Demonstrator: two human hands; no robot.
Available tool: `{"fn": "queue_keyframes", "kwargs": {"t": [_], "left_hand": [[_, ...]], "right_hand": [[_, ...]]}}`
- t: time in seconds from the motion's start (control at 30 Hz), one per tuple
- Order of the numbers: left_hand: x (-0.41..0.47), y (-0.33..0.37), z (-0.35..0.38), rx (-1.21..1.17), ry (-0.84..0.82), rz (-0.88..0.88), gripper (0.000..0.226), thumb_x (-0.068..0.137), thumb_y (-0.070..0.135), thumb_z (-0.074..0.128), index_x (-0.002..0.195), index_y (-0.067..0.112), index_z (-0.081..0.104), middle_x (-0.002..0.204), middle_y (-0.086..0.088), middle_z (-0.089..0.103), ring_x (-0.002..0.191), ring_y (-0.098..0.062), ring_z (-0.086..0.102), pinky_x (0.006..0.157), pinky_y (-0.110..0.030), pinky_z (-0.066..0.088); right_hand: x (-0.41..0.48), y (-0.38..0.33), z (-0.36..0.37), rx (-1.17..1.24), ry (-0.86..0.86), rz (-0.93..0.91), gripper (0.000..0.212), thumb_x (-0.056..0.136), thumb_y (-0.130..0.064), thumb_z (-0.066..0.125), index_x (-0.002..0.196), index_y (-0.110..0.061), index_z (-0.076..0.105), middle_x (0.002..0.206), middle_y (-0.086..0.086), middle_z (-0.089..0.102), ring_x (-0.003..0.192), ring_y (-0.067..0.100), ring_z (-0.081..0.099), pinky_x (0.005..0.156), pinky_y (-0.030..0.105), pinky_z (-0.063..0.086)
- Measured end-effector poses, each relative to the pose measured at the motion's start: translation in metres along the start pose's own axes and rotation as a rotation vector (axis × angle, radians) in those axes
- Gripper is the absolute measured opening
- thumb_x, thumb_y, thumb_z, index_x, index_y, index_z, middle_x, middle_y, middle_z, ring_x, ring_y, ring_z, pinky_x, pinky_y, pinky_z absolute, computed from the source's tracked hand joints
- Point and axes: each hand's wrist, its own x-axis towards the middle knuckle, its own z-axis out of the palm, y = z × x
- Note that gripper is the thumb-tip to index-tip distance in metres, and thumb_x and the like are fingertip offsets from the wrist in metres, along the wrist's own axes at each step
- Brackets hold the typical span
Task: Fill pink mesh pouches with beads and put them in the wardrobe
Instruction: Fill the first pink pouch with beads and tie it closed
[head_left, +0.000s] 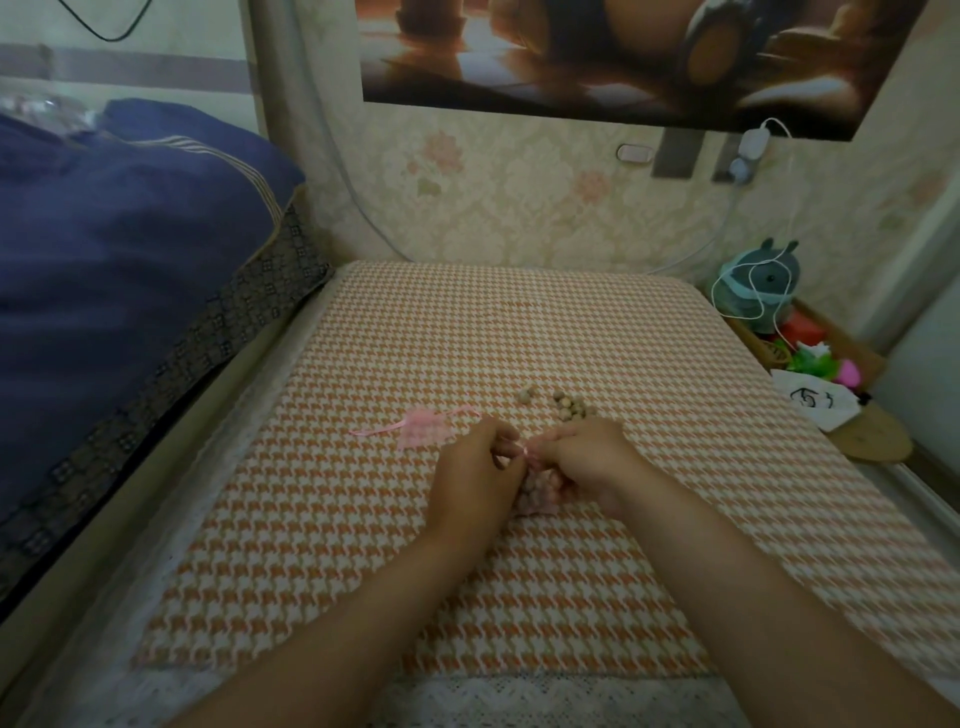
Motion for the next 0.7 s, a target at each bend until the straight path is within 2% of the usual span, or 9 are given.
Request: {"fn": "queue_keyframes", "kwargs": {"t": [0.1,0.2,0.27,0.37,0.47,0.6,0.7], "left_hand": [[-0.003,0.002,0.0,0.04,0.004,0.087,0.019,0.084,0.018,0.071,0.101,0.026,0.067,0.083,0.01,0.07,0.071,-0.003,0.061,0.068,-0.023,0.051],[-0.004,0.002,-0.001,0.113,0.013,0.188,0.013,0.084,0.017,0.07,0.095,0.024,0.074,0.087,0.009,0.073,0.074,-0.008,0.061,0.072,-0.028,0.051],[-0.004,0.002,-0.001,0.116,0.01,0.195,0.013,0.084,0.017,0.07,0.092,0.025,0.076,0.087,0.01,0.073,0.074,-0.007,0.061,0.073,-0.028,0.051],[-0.003,0.003,-0.003,0.092,-0.015,0.153,0.012,0.084,0.018,0.071,0.09,0.028,0.076,0.084,0.013,0.073,0.069,0.003,0.058,0.068,-0.016,0.048],[0.0,0.003,-0.007,0.08,-0.037,0.108,0.01,0.083,0.018,0.072,0.088,0.026,0.077,0.081,0.014,0.073,0.068,0.013,0.056,0.063,-0.003,0.04],[0.004,0.002,-0.01,0.085,-0.062,0.088,0.01,0.082,0.019,0.073,0.088,0.024,0.078,0.082,0.011,0.074,0.066,0.009,0.056,0.063,-0.004,0.039],[0.004,0.002,-0.011,0.114,-0.089,0.082,0.011,0.082,0.02,0.074,0.091,0.025,0.077,0.083,0.011,0.074,0.066,0.008,0.056,0.062,-0.003,0.038]], "right_hand": [[-0.003,-0.003,-0.003,0.082,-0.062,0.109,0.016,0.093,-0.003,0.062,0.077,-0.003,0.063,0.054,0.005,0.058,0.032,0.008,0.044,0.04,0.021,0.046],[-0.003,-0.001,-0.003,0.118,-0.115,0.158,0.02,0.096,-0.006,0.061,0.076,-0.008,0.062,0.06,0.002,0.057,0.029,0.003,0.039,0.037,0.016,0.044],[-0.003,0.001,-0.004,0.104,-0.086,0.137,0.016,0.093,-0.006,0.065,0.077,-0.007,0.064,0.065,0.004,0.059,0.029,0.003,0.039,0.036,0.017,0.045],[-0.001,0.005,-0.006,-0.024,-0.011,-0.036,0.006,0.089,-0.007,0.071,0.084,-0.004,0.072,0.068,0.008,0.066,0.033,0.008,0.045,0.038,0.022,0.048],[0.0,0.005,-0.01,-0.211,-0.024,-0.209,0.01,0.089,-0.01,0.071,0.086,-0.003,0.077,0.07,0.009,0.07,0.037,0.009,0.053,0.041,0.025,0.051],[-0.001,0.002,-0.016,-0.463,-0.075,-0.361,0.007,0.087,-0.014,0.075,0.086,-0.011,0.081,0.077,0.004,0.075,0.05,0.009,0.066,0.049,0.027,0.056],[-0.001,-0.003,-0.018,-0.714,-0.079,-0.457,0.006,0.085,-0.022,0.077,0.088,-0.022,0.082,0.077,-0.004,0.075,0.067,0.009,0.067,0.068,0.03,0.058]]}}
